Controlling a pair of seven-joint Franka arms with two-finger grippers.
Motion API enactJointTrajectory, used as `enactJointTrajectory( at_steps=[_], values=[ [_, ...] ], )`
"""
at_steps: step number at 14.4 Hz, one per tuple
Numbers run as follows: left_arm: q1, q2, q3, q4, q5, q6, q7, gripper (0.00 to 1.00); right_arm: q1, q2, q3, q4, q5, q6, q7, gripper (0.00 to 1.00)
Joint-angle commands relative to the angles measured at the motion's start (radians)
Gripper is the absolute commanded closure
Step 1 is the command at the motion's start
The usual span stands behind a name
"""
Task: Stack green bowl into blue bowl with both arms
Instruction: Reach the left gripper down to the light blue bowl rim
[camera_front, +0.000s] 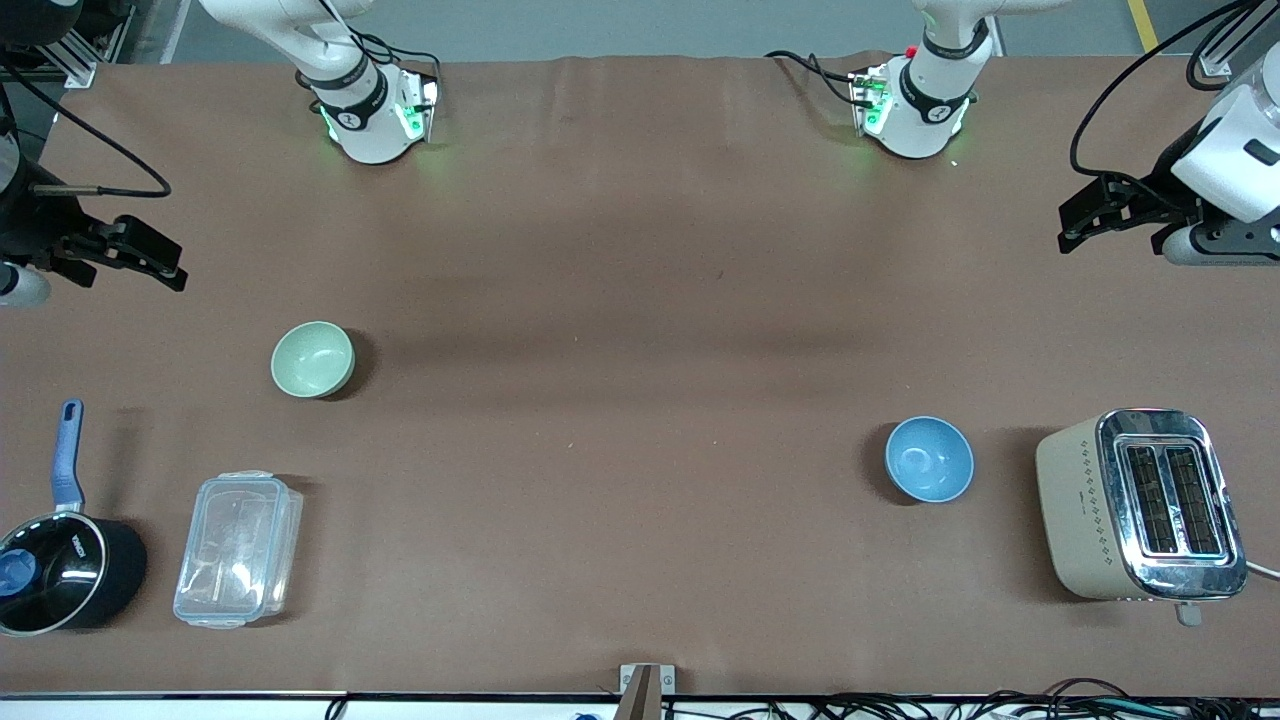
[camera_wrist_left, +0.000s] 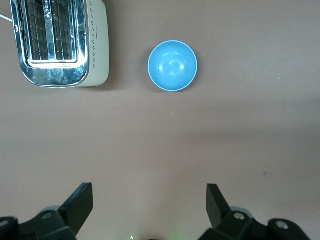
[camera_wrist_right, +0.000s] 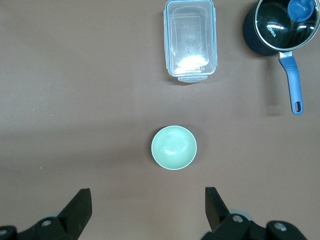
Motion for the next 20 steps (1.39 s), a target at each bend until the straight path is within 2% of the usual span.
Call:
enactJointTrajectory(
  at_steps=[1, 3, 6, 9, 13, 20],
  values=[
    [0.005, 0.011, 0.002, 0.027, 0.000, -0.011, 0.014, 0.00, -0.017, -0.030, 0.020, -0.025, 0.018, 0.009, -0.003, 0.00],
    [0.007, 0.017, 0.017, 0.027, 0.000, -0.011, 0.016, 0.00, -0.012, -0.031, 0.022, -0.025, 0.017, -0.003, 0.001, 0.00],
    [0.004, 0.094, 0.019, 0.027, -0.001, 0.015, 0.016, 0.00, -0.010, -0.036, 0.021, -0.025, 0.017, -0.028, 0.006, 0.00],
    [0.004, 0.202, 0.019, -0.018, 0.049, 0.173, 0.010, 0.00, -0.012, -0.040, 0.017, -0.024, 0.017, -0.048, 0.006, 0.00],
    [0.002, 0.353, 0.019, -0.070, 0.060, 0.385, -0.009, 0.00, -0.014, -0.036, 0.017, -0.024, 0.017, -0.040, 0.005, 0.00],
    [0.033, 0.591, 0.019, -0.072, 0.109, 0.652, -0.032, 0.00, -0.017, -0.036, 0.017, -0.025, 0.017, -0.038, 0.000, 0.00]
  ],
)
